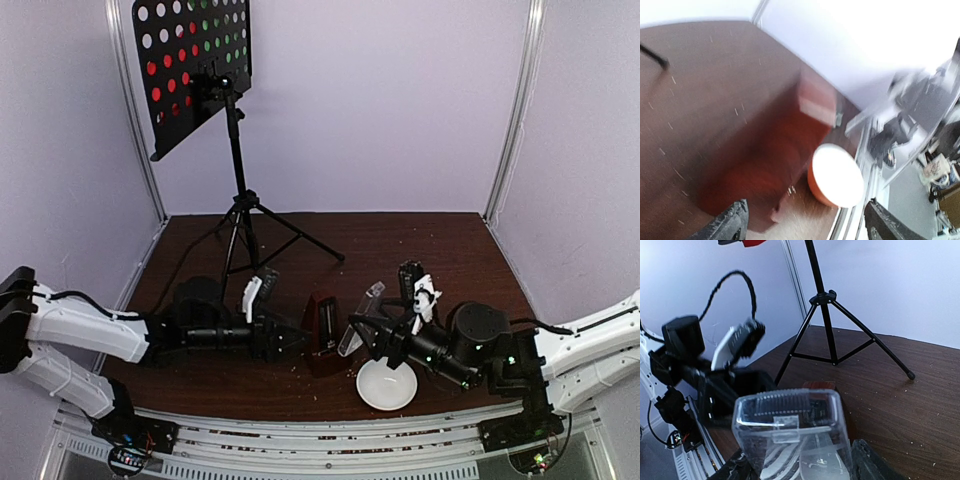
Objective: Pack up the instrument practice props
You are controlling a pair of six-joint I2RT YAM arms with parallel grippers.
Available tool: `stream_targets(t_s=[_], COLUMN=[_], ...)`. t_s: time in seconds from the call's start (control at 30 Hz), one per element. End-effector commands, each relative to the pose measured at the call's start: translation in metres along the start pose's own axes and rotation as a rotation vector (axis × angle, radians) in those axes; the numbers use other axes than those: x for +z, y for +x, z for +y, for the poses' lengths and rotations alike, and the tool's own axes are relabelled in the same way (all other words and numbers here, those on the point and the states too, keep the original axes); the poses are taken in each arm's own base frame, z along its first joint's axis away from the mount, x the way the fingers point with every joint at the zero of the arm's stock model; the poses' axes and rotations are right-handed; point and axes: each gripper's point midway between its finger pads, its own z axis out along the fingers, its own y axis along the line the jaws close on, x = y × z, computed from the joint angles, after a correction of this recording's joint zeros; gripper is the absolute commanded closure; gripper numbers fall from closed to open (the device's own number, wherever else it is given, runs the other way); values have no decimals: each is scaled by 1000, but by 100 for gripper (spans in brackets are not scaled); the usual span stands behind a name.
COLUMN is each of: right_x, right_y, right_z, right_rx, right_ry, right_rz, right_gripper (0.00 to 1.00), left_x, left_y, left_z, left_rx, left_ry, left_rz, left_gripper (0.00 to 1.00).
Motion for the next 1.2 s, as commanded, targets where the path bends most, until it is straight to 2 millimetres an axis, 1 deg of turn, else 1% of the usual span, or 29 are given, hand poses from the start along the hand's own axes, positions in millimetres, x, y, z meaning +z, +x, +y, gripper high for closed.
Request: stream_targets(t_s=[0.0,0.03,0.07,0.13,0.23,0.33,0.4,0.5,0.67,0.73,0.87,1.03,1.17], right_x=[4,6,8,11,16,23,27,30,38,41,46,53,57], right_y=[-2,1,2,9,15,22,27,29,41,48,57,63,66], right_z=[0,3,6,9,6,5,7,8,9,8,4,1,-3], right_rx=[-54,-59,-52,-48,-24,-45,-69,-41,-30,-22,-8,-5,-17], right_ry=[119,123,130,141,190,259,288,319,332,335,339,345,356], right_rz=[-69,-70,-84,-96,-119,-127,-131,-154,-149,-142,-132,-126,-131], right_gripper=[41,41,41,41,41,41,41,41,41,41,41,41,41], left_x=[-23,-26,-28,-29,-26,-20,-15,-10,-3,-1,-3,-5,-4], left_y=[-47,-61,-70,-84,-105,-126,-136,-147,-161,-165,-164,-153,-144], left_z=[8,6,4,-1,-11,-15,-13,-9,-8,-5,1,15,20], left_rx=[57,66,81,117,167,194,203,212,265,279,295,340,344], left_ry=[-13,-11,-10,-12,-3,1,-5,-13,-26,-48,-79,-130,-137], left_rz=[-24,-20,-9,20,41,35,29,10,23,29,14,23,39], left_gripper=[16,16,16,16,16,16,16,16,16,16,16,15,15])
